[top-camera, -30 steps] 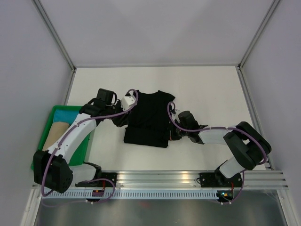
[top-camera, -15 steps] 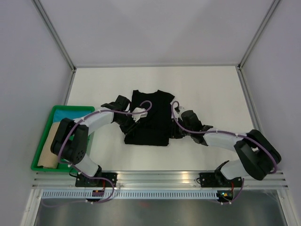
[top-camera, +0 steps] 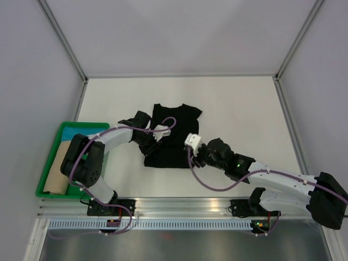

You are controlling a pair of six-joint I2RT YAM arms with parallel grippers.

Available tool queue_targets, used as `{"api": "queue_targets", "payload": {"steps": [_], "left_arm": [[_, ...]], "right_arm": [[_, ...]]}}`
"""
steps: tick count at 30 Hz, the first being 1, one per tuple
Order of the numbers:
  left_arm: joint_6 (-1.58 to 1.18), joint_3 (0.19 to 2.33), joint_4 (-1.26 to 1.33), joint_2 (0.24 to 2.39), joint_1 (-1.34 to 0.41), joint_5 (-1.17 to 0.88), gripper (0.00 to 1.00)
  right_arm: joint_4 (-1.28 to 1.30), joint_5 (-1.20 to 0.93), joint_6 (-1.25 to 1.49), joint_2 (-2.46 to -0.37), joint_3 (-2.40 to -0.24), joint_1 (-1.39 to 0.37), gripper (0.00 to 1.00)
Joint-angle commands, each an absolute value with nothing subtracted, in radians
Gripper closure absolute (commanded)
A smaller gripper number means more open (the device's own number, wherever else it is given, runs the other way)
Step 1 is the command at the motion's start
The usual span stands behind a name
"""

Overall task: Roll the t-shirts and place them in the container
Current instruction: Roll the tshirt

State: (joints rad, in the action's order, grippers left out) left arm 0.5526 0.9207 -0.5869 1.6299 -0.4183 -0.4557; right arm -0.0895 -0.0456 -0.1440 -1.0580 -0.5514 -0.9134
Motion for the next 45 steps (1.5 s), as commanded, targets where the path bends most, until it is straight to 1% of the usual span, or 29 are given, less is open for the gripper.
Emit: {"api": "queue_targets", "payload": {"steps": [1, 2, 3, 4, 6, 9, 14, 16, 17, 18, 20, 21, 23, 24, 26, 27, 29, 31, 33, 34, 36, 37, 38, 40, 42, 45], "left_arm": [[0.538, 0.908, -0.537, 1.615, -0.416, -0.463, 0.62], [0.538, 0.907, -0.537, 1.614, -0.416, -0.463, 0.62], [0.538, 0.908, -0.537, 1.615, -0.417, -0.463, 0.62], [0.54, 0.908, -0.537, 1.617, -0.416, -0.463, 0.62], [0.54, 0.91, -0.537, 1.621, -0.416, -0.46, 0.62], [0.549, 0.91, -0.537, 1.623, -0.417, -0.459, 0.61], [0.561, 0.91, -0.537, 1.62, -0.416, -0.457, 0.61], [0.56, 0.917, -0.538, 1.62, -0.417, -0.457, 0.61], [0.56, 0.917, -0.538, 1.617, -0.416, -0.459, 0.61], [0.563, 0.919, -0.54, 1.614, -0.417, -0.462, 0.61], [0.569, 0.92, -0.551, 1.602, -0.416, -0.457, 0.61], [0.572, 0.923, -0.557, 1.597, -0.417, -0.454, 0.61], [0.575, 0.93, -0.574, 1.577, -0.416, -0.445, 0.61], [0.569, 0.942, -0.584, 1.565, -0.417, -0.437, 0.6], [0.557, 0.966, -0.607, 1.525, -0.417, -0.399, 0.58], [0.545, 1.017, -0.651, 1.514, -0.417, -0.387, 0.56], [0.538, 1.095, -0.687, 1.484, -0.42, -0.339, 0.5], [0.564, 1.12, -0.736, 1.46, -0.436, -0.305, 0.45], [0.609, 1.103, -0.755, 1.415, -0.445, -0.293, 0.42], [0.624, 1.088, -0.767, 1.395, -0.446, -0.299, 0.39], [0.67, 1.019, -0.765, 1.329, -0.457, -0.322, 0.34], [0.693, 0.978, -0.764, 1.312, -0.469, -0.331, 0.27], [0.699, 0.957, -0.759, 1.296, -0.486, -0.33, 0.23], [0.712, 0.927, -0.74, 1.273, -0.547, -0.316, 0.22], [0.721, 0.888, -0.715, 1.266, -0.58, -0.302, 0.21], [0.739, 0.836, -0.655, 1.273, -0.591, -0.279, 0.21]], "right_arm": [[0.04, 0.125, -0.552, -1.144, -0.574, -1.096, 0.5], [0.041, 0.152, -0.569, -1.196, -0.574, -1.126, 0.47], [0.049, 0.194, -0.584, -1.224, -0.577, -1.162, 0.42], [0.048, 0.216, -0.583, -1.25, -0.587, -1.178, 0.33], [0.046, 0.253, -0.581, -1.313, -0.597, -1.215, 0.3], [0.015, 0.308, -0.575, -1.373, -0.606, -1.226, 0.3], [0.021, 0.386, -0.54, -1.483, -0.644, -1.227, 0.32], [0.035, 0.388, -0.52, -1.506, -0.653, -1.213, 0.4], [0.023, 0.39, -0.5, -1.526, -0.653, -1.2, 0.46], [0.023, 0.387, -0.492, -1.534, -0.653, -1.193, 0.58], [0.023, 0.405, -0.47, -1.558, -0.66, -1.186, 0.74], [0.044, 0.402, -0.465, -1.559, -0.666, -1.18, 0.84], [0.067, 0.367, -0.454, -1.546, -0.684, -1.166, 0.96], [0.08, 0.341, -0.445, -1.537, -0.693, -1.161, 1.0], [0.095, 0.284, -0.43, -1.508, -0.703, -1.123, 1.0], [0.1, 0.211, -0.417, -1.5, -0.71, -1.108, 1.0], [0.11, 0.146, -0.413, -1.485, -0.713, -1.06, 1.0], [0.112, 0.068, -0.407, -1.464, -0.716, -1.036, 1.0], [0.115, -0.03, -0.4, -1.445, -0.721, -0.999, 1.0], [0.118, -0.06, -0.399, -1.43, -0.724, -0.986, 1.0], [0.123, -0.109, -0.4, -1.416, -0.727, -0.957, 1.0], [0.123, -0.153, -0.4, -1.407, -0.727, -0.944, 1.0], [0.12, -0.181, -0.399, -1.404, -0.723, -0.937, 1.0], [0.114, -0.259, -0.39, -1.408, -0.718, -0.92, 1.0], [0.11, -0.291, -0.38, -1.417, -0.716, -0.894, 1.0], [0.11, -0.334, -0.37, -1.428, -0.716, -0.868, 1.0]]}}
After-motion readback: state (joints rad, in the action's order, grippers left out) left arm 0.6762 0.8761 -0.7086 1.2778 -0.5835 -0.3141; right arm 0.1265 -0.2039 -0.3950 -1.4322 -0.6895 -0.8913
